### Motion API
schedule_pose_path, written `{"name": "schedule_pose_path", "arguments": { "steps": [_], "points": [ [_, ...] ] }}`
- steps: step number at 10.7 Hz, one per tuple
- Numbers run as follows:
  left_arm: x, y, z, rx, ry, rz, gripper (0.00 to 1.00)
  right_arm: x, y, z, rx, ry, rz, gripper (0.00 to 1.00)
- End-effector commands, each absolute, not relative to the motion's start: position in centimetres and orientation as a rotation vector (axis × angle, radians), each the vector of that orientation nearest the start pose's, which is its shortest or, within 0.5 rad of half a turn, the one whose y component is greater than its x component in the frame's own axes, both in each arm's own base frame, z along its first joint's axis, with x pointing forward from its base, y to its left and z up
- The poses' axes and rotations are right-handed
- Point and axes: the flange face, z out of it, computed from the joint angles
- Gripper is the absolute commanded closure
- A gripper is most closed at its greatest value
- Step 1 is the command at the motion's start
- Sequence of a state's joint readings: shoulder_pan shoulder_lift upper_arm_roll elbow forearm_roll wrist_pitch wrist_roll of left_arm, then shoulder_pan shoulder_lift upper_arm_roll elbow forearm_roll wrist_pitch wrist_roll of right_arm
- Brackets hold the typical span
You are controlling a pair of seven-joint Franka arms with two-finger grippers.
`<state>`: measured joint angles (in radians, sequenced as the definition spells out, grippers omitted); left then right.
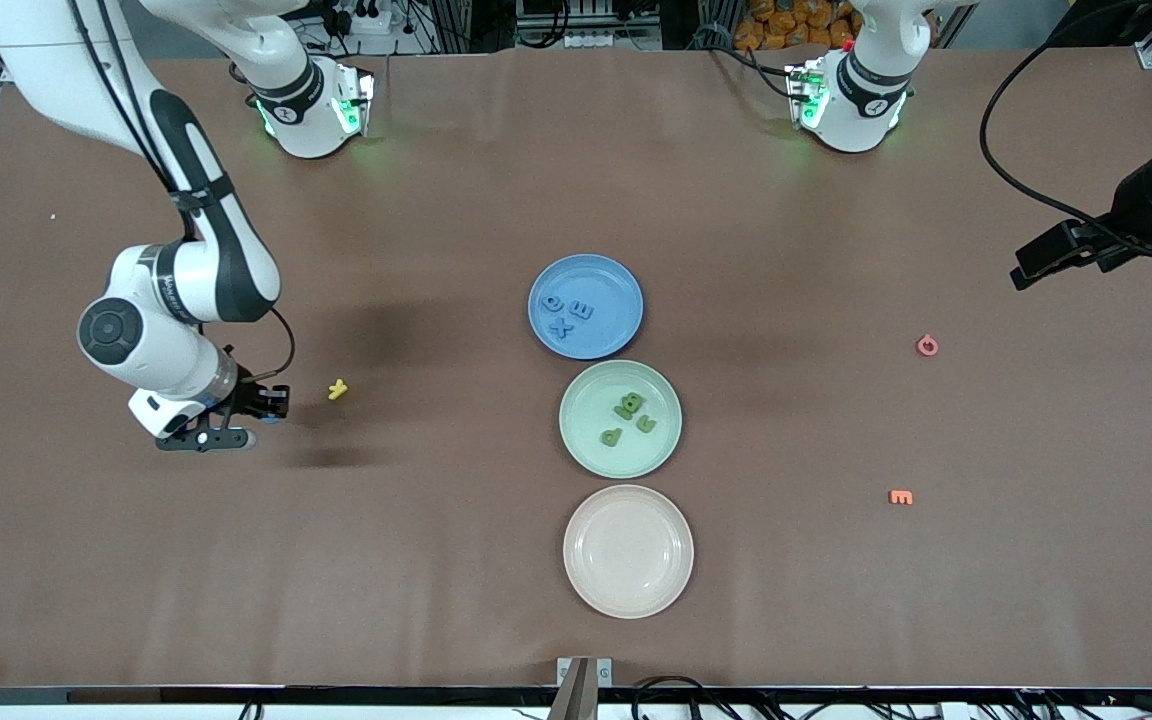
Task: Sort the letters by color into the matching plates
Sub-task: 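Carry the c to the blue plate with the right gripper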
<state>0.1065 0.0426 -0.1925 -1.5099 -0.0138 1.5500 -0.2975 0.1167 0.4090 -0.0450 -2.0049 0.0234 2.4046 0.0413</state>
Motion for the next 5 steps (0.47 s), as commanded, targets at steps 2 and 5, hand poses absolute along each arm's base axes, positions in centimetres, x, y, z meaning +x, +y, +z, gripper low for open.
{"name": "schedule_pose_path", "arguments": {
  "steps": [2, 5],
  "points": [
    [56.2, -4.5, 63.2, -3.155, -0.322, 0.003, 0.0, 59.0, 14.4, 27.0, -3.146, 0.076, 0.063, 0.72],
    [56.2, -4.5, 63.2, -3.157, -0.322, 0.003, 0.0, 56.5, 24.3, 28.2, -3.155, 0.051, 0.073, 0.72]
  ]
}}
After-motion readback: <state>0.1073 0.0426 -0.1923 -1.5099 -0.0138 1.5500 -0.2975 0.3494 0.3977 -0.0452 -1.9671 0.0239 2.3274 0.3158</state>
